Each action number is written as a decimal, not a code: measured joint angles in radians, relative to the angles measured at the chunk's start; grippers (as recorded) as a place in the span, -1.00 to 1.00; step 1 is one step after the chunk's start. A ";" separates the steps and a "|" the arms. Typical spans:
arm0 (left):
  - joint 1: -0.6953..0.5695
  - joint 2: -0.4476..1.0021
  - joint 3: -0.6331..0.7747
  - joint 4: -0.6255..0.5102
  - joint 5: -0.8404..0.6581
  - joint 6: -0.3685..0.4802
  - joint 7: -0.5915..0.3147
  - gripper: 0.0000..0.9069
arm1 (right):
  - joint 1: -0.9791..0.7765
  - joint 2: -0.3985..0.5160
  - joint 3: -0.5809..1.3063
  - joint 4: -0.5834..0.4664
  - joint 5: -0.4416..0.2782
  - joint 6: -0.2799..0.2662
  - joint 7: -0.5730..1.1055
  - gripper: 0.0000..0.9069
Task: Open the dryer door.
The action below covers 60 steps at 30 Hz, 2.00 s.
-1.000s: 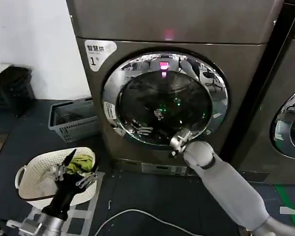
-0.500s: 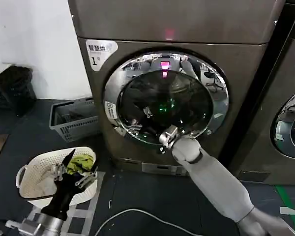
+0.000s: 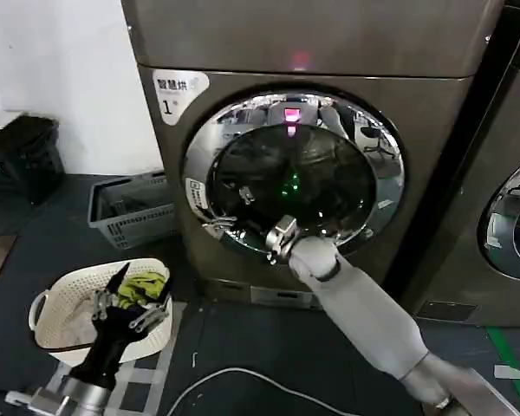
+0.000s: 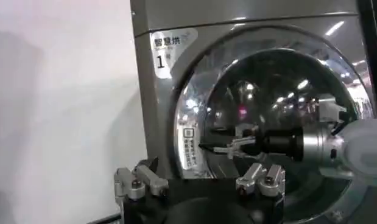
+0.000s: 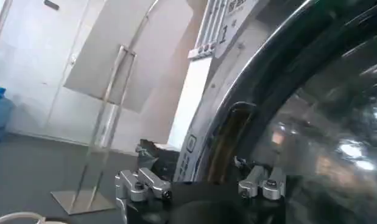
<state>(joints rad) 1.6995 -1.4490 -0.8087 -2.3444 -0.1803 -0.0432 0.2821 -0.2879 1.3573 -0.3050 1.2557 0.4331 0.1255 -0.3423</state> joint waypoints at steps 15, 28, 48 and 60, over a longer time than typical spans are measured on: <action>0.007 -0.001 -0.013 -0.009 -0.005 -0.002 0.000 1.00 | 0.055 0.042 -0.026 -0.098 0.024 0.058 -0.115 1.00; 0.005 -0.006 -0.014 -0.009 -0.006 -0.003 0.001 1.00 | 0.086 0.011 -0.070 -0.121 0.117 0.161 -0.289 1.00; -0.018 0.020 -0.057 -0.003 -0.031 0.004 0.006 1.00 | -0.019 -0.132 0.019 0.041 0.277 0.197 -0.735 1.00; -0.066 0.072 -0.166 0.020 -0.141 0.047 0.060 1.00 | -0.098 -0.245 0.058 0.231 0.304 0.156 -0.821 1.00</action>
<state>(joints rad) 1.6333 -1.3772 -0.9750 -2.3244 -0.3215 0.0037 0.3426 -0.3855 1.1127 -0.2470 1.4871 0.7367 0.2814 -1.1635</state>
